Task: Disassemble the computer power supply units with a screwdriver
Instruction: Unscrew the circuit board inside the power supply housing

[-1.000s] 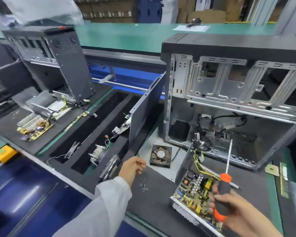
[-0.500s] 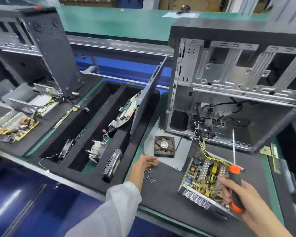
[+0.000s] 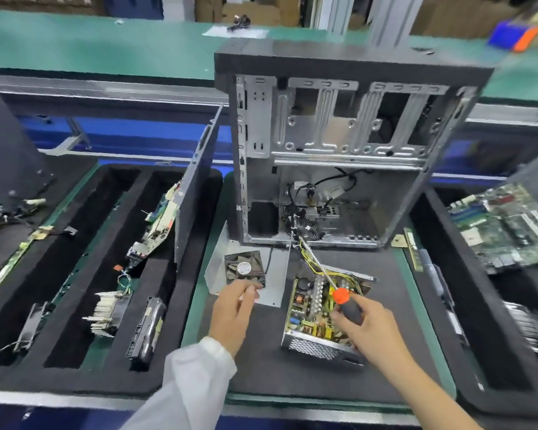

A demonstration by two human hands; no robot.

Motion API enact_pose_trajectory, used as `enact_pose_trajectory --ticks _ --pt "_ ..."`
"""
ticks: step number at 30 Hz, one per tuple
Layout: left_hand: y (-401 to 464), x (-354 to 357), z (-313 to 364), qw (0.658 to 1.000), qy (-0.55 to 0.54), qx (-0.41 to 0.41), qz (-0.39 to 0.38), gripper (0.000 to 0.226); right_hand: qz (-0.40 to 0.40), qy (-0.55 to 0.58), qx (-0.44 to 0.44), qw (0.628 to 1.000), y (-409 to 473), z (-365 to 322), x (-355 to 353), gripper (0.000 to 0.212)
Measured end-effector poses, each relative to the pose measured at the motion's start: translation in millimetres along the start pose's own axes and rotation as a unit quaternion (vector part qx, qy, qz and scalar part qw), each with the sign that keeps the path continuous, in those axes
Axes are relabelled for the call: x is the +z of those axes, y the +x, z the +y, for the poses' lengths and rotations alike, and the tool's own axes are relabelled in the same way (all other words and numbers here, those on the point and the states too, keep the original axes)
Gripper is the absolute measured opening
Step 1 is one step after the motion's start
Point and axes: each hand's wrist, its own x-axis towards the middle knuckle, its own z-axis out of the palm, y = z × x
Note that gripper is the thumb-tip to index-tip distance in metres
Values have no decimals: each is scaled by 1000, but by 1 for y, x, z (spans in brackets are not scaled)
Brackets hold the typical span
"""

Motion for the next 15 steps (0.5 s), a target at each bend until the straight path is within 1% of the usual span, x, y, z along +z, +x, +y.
enact_pose_trajectory --ticks 4,6,7,9,10,12,15 --pt "7 20 25 987 73 116 -87 17 88 -89 11 992 20 -1 -15 17" --pt "5 30 32 978 102 122 -132 8 94 -125 31 987 28 0 -22 16" --pt "3 34 33 974 114 112 -159 5 83 -135 40 986 31 1 -21 19" --pt "-2 43 34 967 127 94 -198 12 56 -165 49 983 35 -2 -13 28" --pt "-4 46 33 966 129 91 -203 14 45 -190 48 980 38 -6 -7 28" --pt "-7 49 32 965 138 90 -205 19 35 -240 35 970 42 -13 5 24" --pt "-10 53 28 957 178 78 -214 36 27 -290 16 957 41 -13 14 17"
